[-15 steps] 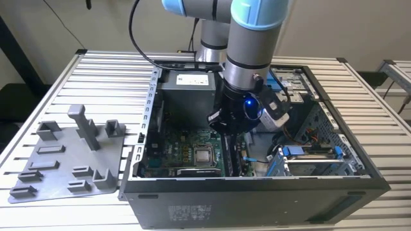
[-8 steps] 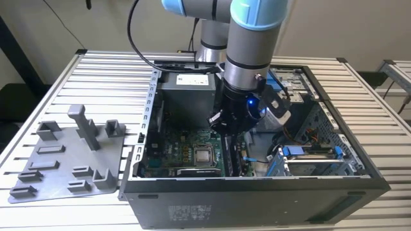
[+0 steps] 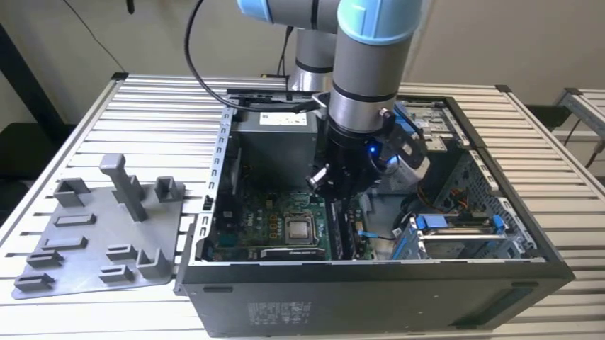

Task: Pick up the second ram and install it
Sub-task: 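Press down the second ram until it locks into place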

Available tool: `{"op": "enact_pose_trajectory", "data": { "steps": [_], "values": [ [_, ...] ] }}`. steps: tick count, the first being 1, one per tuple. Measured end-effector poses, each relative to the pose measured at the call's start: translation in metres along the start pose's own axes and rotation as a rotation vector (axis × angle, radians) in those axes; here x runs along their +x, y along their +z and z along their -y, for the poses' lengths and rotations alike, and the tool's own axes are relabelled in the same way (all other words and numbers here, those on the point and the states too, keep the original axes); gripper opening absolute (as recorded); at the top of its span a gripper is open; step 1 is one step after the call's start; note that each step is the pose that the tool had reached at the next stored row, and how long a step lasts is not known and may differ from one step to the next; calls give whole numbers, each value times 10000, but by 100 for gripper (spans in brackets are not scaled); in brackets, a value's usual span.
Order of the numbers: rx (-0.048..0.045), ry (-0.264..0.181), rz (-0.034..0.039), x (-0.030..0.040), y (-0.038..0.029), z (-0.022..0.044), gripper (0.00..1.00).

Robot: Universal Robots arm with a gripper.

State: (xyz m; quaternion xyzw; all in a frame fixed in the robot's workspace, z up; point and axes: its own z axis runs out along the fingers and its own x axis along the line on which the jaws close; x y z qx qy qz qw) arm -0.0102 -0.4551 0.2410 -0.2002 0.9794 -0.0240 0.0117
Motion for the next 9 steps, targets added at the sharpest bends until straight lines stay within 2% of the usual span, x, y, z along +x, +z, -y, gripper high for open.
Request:
{"op": "enact_pose_trajectory", "data": {
  "steps": [9],
  "values": [
    [-3,-1240,93,12,-1,-5,11]
  ]
}}
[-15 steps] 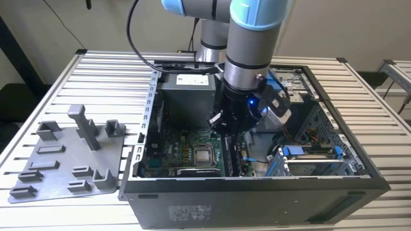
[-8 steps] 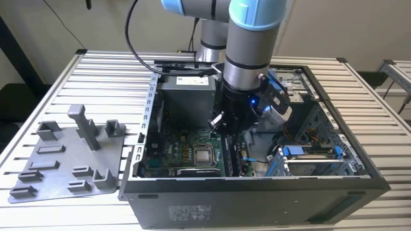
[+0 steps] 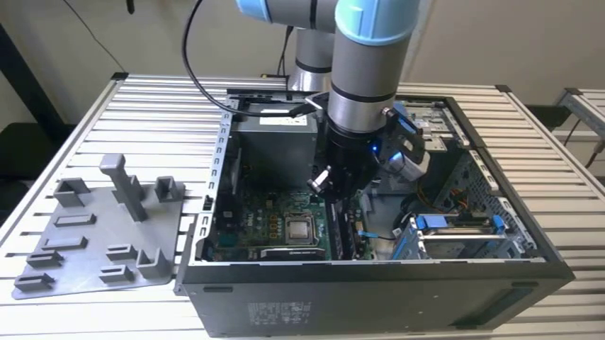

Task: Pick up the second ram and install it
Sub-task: 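Press down the second ram until it locks into place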

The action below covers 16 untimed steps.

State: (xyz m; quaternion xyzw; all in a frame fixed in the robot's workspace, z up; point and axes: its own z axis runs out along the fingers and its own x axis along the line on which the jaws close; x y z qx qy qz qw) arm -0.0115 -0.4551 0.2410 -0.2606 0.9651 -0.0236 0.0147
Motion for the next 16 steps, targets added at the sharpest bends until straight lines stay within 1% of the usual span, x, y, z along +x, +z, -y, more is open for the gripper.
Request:
{"op": "enact_pose_trajectory", "data": {
  "steps": [16],
  "values": [
    [-13,-2334,171,19,1,-11,11]
  ]
}}
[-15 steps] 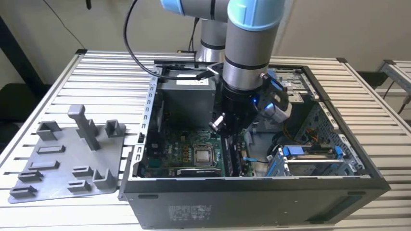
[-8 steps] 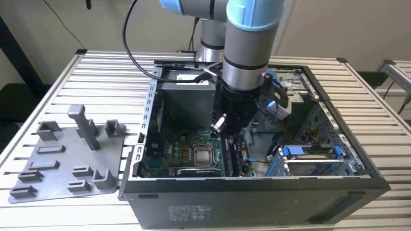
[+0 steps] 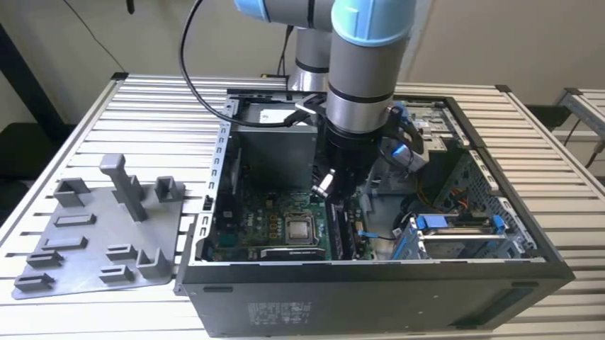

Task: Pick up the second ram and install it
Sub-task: 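Press down the second ram until it locks into place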

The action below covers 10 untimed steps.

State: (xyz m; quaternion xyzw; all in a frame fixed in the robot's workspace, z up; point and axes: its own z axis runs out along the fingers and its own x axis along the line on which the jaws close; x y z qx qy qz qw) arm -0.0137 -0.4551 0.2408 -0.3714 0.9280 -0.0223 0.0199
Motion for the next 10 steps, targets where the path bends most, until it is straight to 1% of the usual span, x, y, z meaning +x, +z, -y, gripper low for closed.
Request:
{"op": "enact_pose_trajectory", "data": {
  "steps": [10],
  "values": [
    [-18,-1588,104,9,2,-9,11]
  ]
}}
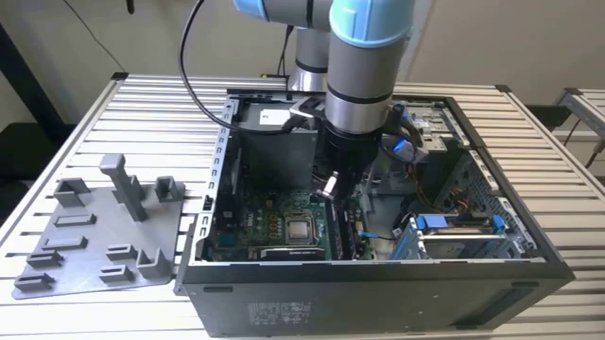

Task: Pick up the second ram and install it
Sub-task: 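Press down the second ram until it locks into place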

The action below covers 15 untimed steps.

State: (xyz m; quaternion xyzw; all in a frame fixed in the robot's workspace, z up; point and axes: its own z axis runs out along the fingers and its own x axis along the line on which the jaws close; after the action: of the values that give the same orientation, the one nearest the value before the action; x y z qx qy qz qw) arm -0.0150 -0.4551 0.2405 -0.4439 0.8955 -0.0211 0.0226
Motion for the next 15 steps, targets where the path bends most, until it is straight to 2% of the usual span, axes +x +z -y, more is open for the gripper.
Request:
{"op": "enact_pose_trajectory", "data": {
  "steps": [8,15],
  "values": [
    [-42,-1381,65,2,6,-3,11],
    [-189,-2399,41,3,23,-4,11]
  ]
}}
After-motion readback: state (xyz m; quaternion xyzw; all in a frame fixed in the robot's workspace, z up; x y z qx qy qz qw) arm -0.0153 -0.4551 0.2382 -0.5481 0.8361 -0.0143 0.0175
